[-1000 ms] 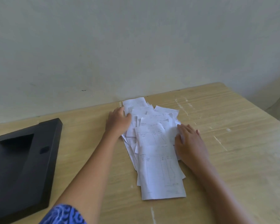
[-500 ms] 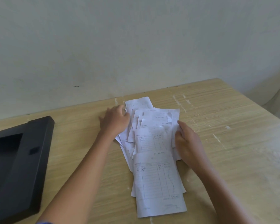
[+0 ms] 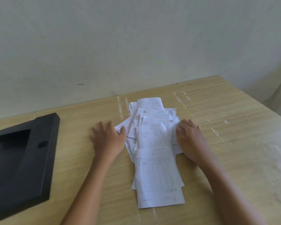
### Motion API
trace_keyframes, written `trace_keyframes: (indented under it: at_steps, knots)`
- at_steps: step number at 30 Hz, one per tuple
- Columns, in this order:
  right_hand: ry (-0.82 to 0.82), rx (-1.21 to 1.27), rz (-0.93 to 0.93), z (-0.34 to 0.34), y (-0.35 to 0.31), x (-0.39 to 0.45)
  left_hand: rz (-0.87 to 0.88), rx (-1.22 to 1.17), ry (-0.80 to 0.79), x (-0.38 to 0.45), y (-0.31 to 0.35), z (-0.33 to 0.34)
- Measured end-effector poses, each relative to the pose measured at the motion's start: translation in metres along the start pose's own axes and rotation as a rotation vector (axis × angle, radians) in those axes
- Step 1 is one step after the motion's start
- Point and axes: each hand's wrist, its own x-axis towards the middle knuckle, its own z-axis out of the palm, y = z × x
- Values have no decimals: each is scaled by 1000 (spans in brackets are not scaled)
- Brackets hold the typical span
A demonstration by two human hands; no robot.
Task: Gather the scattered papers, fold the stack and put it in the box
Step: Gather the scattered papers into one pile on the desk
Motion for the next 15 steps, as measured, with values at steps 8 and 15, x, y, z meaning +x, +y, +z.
trace_keyframes:
  at_steps: [8,15]
  knots:
    - [117,-50,-30,8,-1,1,101,-273,62,-9,18,1]
    - [103,-200,-63,2,11,8,-90,-238,321,-29,-6,3]
